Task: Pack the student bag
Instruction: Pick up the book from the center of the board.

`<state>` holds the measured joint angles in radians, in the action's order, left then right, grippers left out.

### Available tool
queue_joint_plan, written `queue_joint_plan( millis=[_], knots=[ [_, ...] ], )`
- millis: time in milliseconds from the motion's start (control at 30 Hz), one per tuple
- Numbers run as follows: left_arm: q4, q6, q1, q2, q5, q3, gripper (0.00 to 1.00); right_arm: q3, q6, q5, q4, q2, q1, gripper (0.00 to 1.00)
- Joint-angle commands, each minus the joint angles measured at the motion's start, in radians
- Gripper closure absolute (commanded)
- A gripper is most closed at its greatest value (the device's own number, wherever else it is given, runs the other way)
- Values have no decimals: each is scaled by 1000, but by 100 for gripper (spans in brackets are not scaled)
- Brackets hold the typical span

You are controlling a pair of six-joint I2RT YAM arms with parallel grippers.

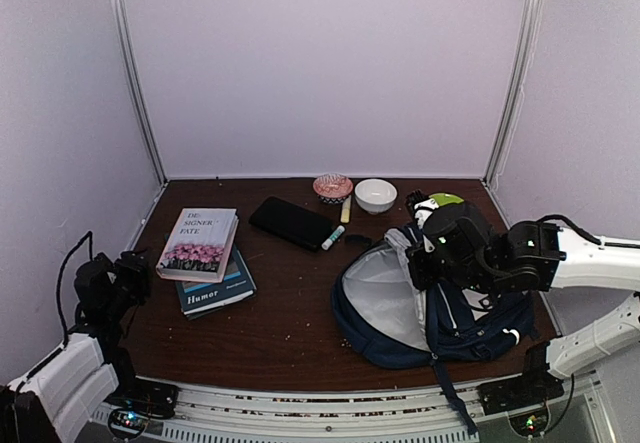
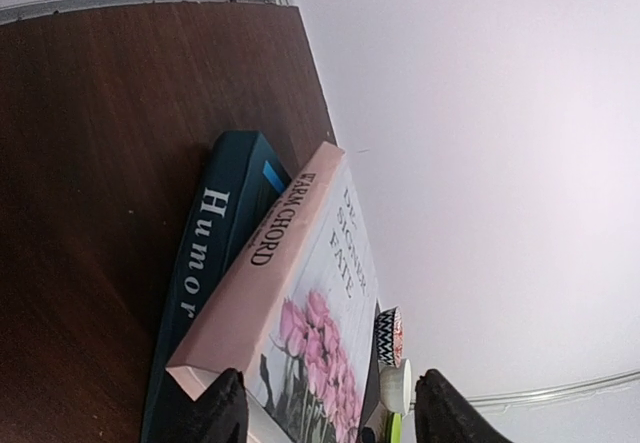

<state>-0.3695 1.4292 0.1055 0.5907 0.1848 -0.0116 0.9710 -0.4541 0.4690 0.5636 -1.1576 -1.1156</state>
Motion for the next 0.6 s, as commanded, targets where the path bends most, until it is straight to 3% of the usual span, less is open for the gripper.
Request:
queue_joint_plan(
  millis=[0,133,300,400,567],
  knots=[
    [-120,21,26,100,53,79,2,9,11,27,-44,23,3,100],
    [-22,35,27,155,75,42,2,10,9,31,-41,22,2,100],
    [136,29,28,89,28,24,2,11,11,36,-39,13,3,100],
    [65,36,32,99,26,33,2,17,15,33,-38,4,3,100],
    [-46,41,33,248,65,6,2,33,24,31,-39,-7,2,100]
  ],
)
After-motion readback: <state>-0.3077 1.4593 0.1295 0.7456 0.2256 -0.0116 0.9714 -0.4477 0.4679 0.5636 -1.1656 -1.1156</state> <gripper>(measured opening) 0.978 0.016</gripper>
